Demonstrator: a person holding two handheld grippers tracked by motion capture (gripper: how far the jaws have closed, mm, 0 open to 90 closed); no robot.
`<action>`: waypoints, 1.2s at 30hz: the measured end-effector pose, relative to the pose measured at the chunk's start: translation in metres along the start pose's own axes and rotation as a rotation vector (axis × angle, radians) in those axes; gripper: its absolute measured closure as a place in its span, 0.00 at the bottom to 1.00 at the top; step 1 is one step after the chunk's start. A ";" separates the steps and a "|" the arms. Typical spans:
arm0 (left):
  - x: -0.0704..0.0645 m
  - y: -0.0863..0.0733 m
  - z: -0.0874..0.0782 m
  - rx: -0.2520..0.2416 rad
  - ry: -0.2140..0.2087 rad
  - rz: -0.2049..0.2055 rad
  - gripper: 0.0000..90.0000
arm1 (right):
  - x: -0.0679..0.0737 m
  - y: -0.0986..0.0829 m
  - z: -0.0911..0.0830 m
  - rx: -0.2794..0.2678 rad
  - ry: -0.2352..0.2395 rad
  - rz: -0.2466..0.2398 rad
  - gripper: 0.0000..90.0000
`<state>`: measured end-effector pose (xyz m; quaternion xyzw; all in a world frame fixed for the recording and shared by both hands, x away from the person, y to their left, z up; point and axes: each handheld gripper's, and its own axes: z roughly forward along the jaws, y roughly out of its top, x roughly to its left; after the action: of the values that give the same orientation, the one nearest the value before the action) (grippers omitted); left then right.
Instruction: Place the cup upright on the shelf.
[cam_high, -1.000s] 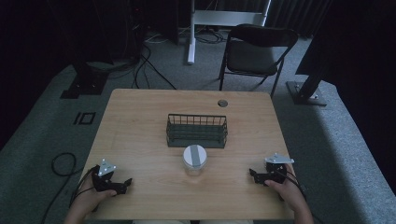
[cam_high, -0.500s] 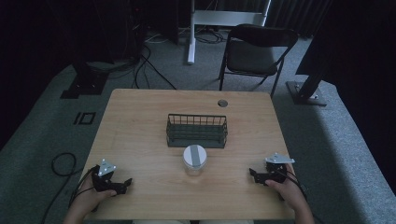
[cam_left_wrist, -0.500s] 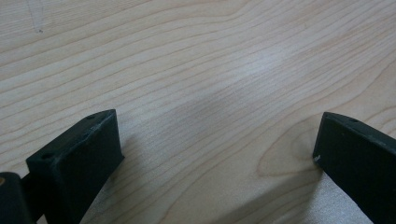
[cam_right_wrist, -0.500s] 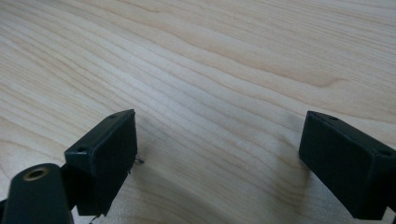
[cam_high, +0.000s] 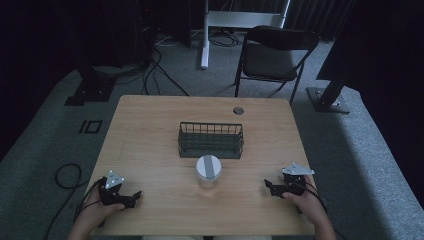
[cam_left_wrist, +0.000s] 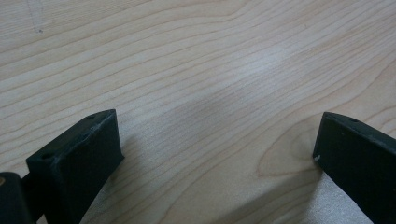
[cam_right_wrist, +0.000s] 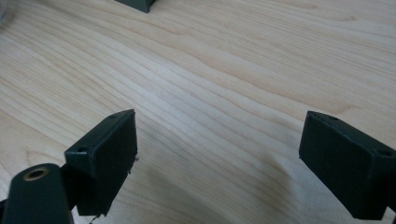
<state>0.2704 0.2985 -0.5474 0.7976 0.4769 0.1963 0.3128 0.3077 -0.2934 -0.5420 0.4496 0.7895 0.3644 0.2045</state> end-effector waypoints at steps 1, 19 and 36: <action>0.000 0.000 0.000 0.000 0.000 0.000 0.01 | 0.001 0.001 0.000 0.000 0.003 -0.003 0.13; 0.000 0.000 0.000 0.000 0.000 0.000 0.01 | 0.030 0.024 0.005 -0.046 0.096 -0.083 0.13; 0.000 0.000 0.000 -0.001 0.000 0.000 0.01 | 0.063 0.040 0.019 -0.073 0.217 -0.152 0.13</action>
<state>0.2704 0.2985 -0.5474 0.7976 0.4766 0.1965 0.3132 0.3105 -0.2187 -0.5238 0.3387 0.8250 0.4227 0.1611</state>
